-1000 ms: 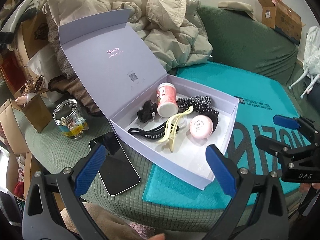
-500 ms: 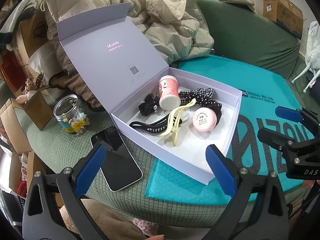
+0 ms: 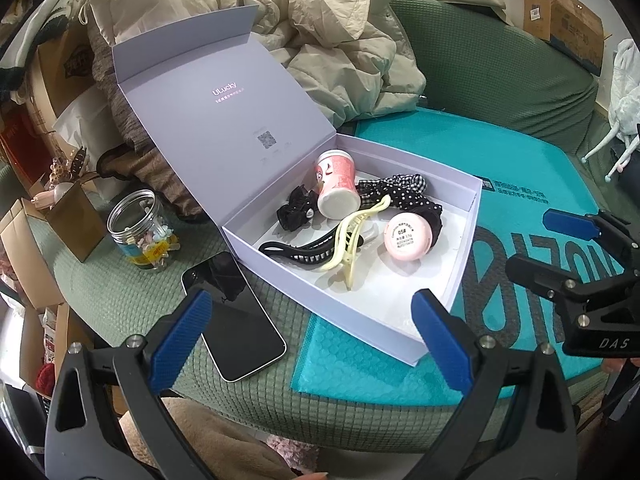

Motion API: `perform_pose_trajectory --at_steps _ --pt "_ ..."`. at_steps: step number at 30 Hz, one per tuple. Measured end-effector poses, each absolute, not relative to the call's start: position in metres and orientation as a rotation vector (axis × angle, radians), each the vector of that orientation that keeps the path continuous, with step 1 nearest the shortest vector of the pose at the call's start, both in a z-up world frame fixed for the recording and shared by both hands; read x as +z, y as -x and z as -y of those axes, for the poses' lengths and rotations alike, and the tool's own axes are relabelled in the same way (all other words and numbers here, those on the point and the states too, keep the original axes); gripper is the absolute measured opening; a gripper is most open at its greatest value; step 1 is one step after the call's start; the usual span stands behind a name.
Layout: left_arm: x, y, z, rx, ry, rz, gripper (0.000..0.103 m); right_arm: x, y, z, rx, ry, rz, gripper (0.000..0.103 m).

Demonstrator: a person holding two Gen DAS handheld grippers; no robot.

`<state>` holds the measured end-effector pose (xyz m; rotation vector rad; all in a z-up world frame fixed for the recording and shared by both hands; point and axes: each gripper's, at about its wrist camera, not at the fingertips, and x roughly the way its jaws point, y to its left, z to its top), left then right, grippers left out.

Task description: Organize objects

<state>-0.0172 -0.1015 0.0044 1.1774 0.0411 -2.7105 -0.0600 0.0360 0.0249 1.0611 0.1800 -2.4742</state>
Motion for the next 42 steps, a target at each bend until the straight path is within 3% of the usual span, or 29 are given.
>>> perform_pose_trajectory --at_steps 42 --pt "0.0051 0.0155 0.0981 -2.745 -1.192 -0.025 0.100 0.0217 0.0581 -0.0400 -2.475 -1.072 -0.193 0.090"
